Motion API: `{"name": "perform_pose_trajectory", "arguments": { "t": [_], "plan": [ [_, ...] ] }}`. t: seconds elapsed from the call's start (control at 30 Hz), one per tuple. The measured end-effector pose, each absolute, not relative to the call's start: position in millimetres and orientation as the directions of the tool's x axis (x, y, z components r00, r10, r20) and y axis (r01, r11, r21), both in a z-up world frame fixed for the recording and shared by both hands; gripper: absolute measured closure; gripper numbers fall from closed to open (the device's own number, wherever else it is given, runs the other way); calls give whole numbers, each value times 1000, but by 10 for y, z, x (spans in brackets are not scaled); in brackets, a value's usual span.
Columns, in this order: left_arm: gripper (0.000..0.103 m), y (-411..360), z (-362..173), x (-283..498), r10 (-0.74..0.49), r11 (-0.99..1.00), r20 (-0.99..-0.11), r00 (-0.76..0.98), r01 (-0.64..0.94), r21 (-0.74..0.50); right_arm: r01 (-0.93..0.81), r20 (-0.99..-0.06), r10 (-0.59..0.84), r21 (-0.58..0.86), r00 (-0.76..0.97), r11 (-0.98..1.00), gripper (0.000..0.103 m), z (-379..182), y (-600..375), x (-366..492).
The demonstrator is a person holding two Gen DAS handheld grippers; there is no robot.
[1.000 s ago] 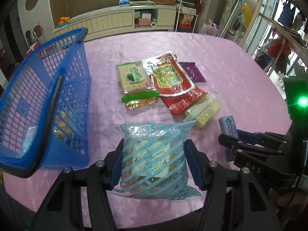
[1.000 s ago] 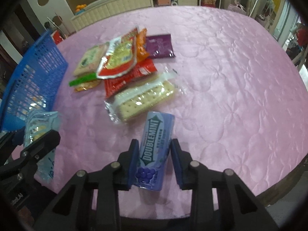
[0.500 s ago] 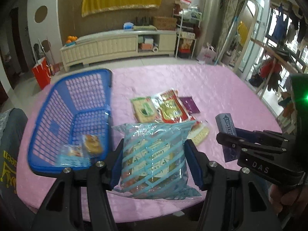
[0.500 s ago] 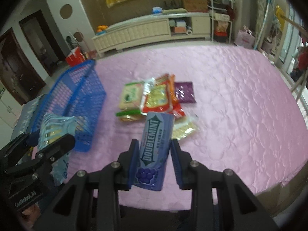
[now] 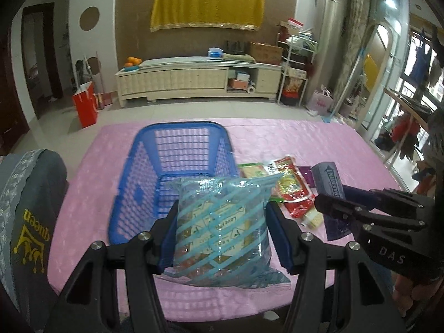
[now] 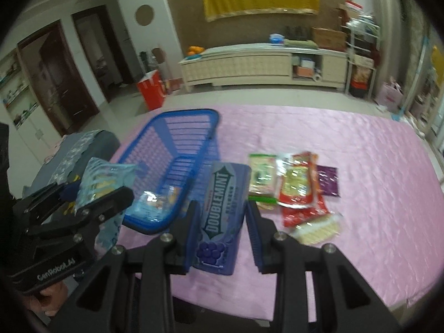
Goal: Organize snacks
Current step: 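Carry the striped bag and gum pack into the basket and open both tools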
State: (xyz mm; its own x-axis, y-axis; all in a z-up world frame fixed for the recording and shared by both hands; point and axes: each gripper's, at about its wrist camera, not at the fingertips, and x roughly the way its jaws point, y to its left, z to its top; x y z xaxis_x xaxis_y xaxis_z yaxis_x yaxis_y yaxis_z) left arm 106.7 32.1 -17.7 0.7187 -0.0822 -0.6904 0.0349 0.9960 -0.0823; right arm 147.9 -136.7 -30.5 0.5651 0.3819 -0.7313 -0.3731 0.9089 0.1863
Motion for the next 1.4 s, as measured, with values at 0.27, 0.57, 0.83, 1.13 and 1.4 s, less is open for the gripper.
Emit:
{"name": "perform_pose_trajectory", "arguments": {
  "t": [0.27,0.57,0.83,1.13,1.4],
  "plan": [
    [46,821,-197,1164,-37,997,-693,720,-22,-75,-450,-735,425,182,528,874,65,-300,-914,1583],
    [46,1084,-391,1375,-54,994,-718,694,-29,-103,-492,-763,450,200,464,847,65,-439,-571,1766],
    [45,1192,-639,1515,-104,986,-757,646,-31,-161,-516,-800,455,218,393,828,65,-667,-418,1912],
    [43,1170,-661,1578,-80,994,-762,642,-11,-113,-529,-823,444,215,355,821,65,-842,-349,1972],
    [35,1153,-608,1540,-66,996,-744,665,0,-88,-527,-812,448,211,375,824,64,-809,-400,1948]
  ]
}}
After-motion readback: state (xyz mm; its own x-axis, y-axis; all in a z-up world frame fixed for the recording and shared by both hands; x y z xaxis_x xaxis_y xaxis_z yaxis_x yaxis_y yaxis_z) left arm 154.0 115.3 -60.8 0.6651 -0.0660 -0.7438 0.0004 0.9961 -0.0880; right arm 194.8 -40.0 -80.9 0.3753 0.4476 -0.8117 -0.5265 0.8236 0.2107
